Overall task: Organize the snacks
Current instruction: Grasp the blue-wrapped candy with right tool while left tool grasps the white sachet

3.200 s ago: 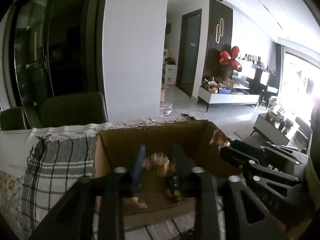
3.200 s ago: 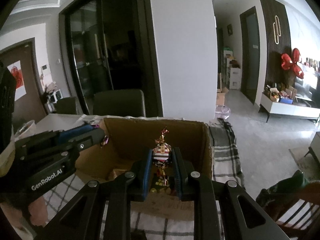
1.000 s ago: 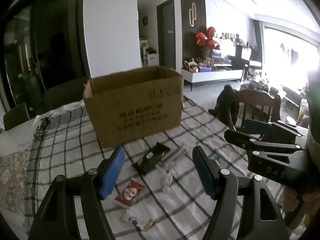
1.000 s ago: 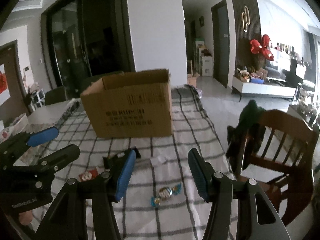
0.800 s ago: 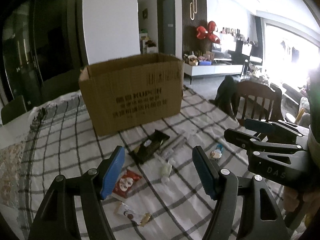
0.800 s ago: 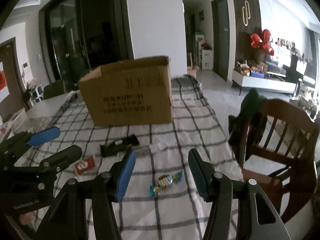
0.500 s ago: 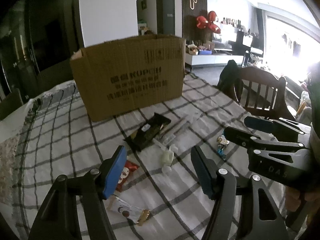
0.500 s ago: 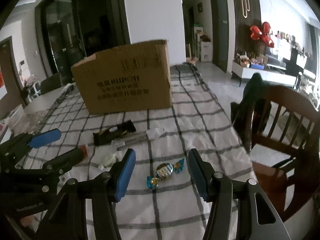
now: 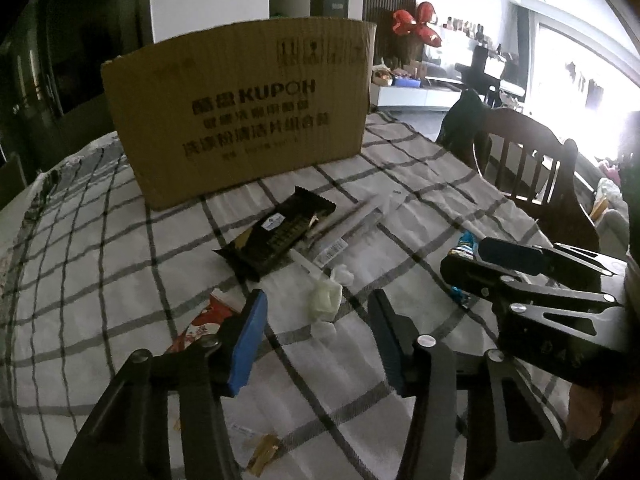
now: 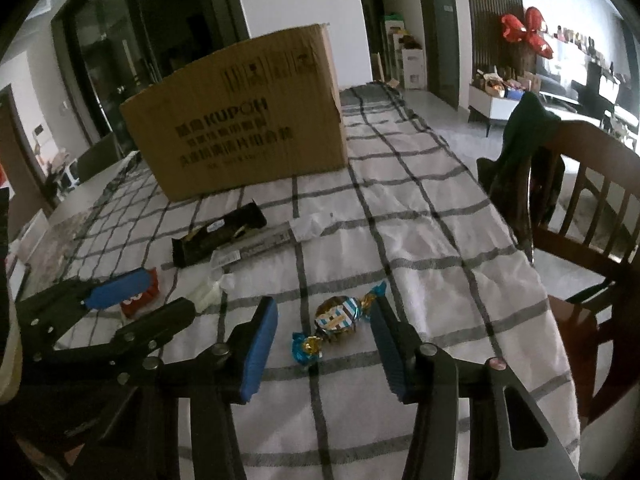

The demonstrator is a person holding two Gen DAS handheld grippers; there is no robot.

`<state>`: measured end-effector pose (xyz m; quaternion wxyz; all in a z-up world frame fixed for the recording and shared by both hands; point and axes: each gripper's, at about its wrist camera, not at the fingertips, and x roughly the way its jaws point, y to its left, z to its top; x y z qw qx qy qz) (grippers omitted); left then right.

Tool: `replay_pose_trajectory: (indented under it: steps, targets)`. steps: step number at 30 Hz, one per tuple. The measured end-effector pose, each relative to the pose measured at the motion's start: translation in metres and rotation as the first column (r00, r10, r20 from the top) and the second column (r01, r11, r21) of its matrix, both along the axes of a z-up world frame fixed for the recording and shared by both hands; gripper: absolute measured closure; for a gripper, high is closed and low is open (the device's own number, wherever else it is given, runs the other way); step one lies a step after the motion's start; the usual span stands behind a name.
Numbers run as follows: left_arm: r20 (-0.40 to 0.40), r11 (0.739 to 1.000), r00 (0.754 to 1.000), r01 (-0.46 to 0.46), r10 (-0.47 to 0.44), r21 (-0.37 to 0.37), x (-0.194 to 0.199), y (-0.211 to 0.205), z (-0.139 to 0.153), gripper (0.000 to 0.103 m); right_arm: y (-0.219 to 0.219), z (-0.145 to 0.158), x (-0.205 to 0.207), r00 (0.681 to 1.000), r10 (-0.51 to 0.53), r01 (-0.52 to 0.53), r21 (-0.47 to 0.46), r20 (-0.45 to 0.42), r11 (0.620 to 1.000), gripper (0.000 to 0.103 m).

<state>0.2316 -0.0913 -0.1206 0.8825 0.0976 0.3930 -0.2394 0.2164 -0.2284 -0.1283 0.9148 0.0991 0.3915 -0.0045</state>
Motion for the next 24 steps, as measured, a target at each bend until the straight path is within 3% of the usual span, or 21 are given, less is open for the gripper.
replay_pose_trajectory:
  steps: [2,8,10,15,19,24]
  targets:
    - [-0.012,1.0,1.0,-0.003,0.003,0.002,0.002,-0.003,-0.003,0.057,-0.001,-0.002,0.001,1.0,0.002,-0.002,0.008,-0.006,1.0,0.06]
    - [-0.057,1.0,0.998,-0.003,0.002,-0.014,0.011,-0.008,-0.01,0.07,-0.002,-0.004,0.003,1.0,-0.004,0.005,0.021,-0.014,1.0,0.061]
    - [-0.068,1.0,0.998,-0.004,0.003,-0.016,0.012,-0.009,-0.012,0.076,-0.002,-0.005,0.004,1.0,-0.004,0.005,0.03,-0.019,1.0,0.066]
    - [-0.074,1.0,0.997,0.002,-0.003,-0.009,0.012,-0.012,-0.015,0.08,-0.006,-0.008,0.008,1.0,-0.011,0.012,0.056,-0.03,0.998,0.067]
    - [-0.076,1.0,0.997,-0.009,0.008,-0.013,0.013,-0.01,-0.015,0.082,-0.008,-0.01,0.009,0.999,-0.02,0.022,0.052,-0.035,0.998,0.077]
    - [-0.073,1.0,0.997,-0.01,0.009,-0.017,0.012,-0.011,-0.013,0.083,-0.007,-0.009,0.009,0.999,-0.011,0.012,0.051,-0.031,0.999,0.077]
